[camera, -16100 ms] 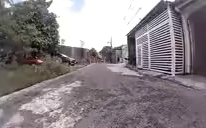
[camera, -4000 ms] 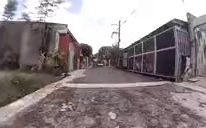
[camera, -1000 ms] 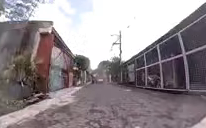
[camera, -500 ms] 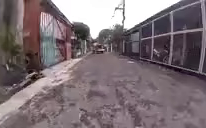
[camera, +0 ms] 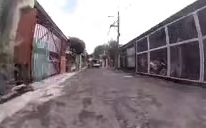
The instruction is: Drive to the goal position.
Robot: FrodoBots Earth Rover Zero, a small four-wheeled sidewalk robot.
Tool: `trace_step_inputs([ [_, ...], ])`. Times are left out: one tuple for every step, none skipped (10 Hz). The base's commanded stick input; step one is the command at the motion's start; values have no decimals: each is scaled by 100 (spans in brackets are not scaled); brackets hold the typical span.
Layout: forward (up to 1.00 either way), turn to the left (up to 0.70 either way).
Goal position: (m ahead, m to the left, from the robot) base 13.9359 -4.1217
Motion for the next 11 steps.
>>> trace_step_inputs([
  [70,0],
  [70,0],
  [70,0],
  [70,0],
  [70,0],
  [70,0],
  [70,0],
  [70,0],
  [70,0],
  [70,0],
  [70,0],
])
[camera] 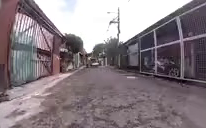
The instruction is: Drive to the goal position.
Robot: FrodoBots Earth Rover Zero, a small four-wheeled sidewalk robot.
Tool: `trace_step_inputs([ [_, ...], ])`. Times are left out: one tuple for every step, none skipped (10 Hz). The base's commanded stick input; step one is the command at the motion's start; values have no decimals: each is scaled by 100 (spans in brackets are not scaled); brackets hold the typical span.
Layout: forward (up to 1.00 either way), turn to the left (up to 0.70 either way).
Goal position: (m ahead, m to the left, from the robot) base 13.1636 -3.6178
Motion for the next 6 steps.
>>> trace_step_inputs([
  [70,0],
  [70,0],
  [70,0],
  [70,0],
  [70,0],
  [70,0],
])
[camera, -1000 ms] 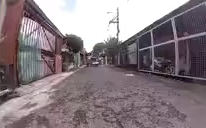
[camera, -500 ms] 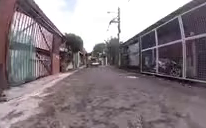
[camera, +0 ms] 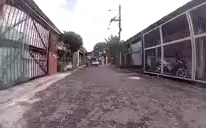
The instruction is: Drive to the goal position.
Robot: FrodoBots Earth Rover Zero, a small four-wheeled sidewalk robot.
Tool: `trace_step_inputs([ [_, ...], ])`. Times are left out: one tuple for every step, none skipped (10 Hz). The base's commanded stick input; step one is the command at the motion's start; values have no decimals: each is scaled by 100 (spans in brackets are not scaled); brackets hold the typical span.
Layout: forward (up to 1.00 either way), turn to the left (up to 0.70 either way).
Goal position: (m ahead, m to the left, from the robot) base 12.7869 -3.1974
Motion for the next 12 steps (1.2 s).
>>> trace_step_inputs([
  [70,0],
  [70,0],
  [70,0],
  [70,1],
  [70,5],
  [70,27],
  [70,7],
  [70,0],
  [70,0],
  [70,0],
  [70,0],
  [70,0],
])
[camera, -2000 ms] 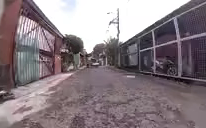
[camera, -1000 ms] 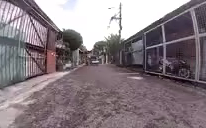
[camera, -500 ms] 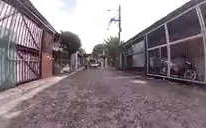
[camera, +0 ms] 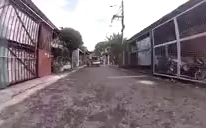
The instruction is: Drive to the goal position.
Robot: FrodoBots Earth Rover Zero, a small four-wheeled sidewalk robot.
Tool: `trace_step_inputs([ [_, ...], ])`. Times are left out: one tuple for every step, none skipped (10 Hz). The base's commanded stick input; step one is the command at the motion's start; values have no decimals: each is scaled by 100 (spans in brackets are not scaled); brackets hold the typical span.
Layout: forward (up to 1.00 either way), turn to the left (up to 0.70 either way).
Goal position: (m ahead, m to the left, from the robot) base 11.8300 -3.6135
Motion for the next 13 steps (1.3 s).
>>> trace_step_inputs([
  [70,0],
  [70,0],
  [70,0],
  [70,0],
  [70,0],
  [70,0],
  [70,0],
  [70,1],
  [70,2],
  [70,2],
  [70,8],
  [70,15],
  [70,7],
])
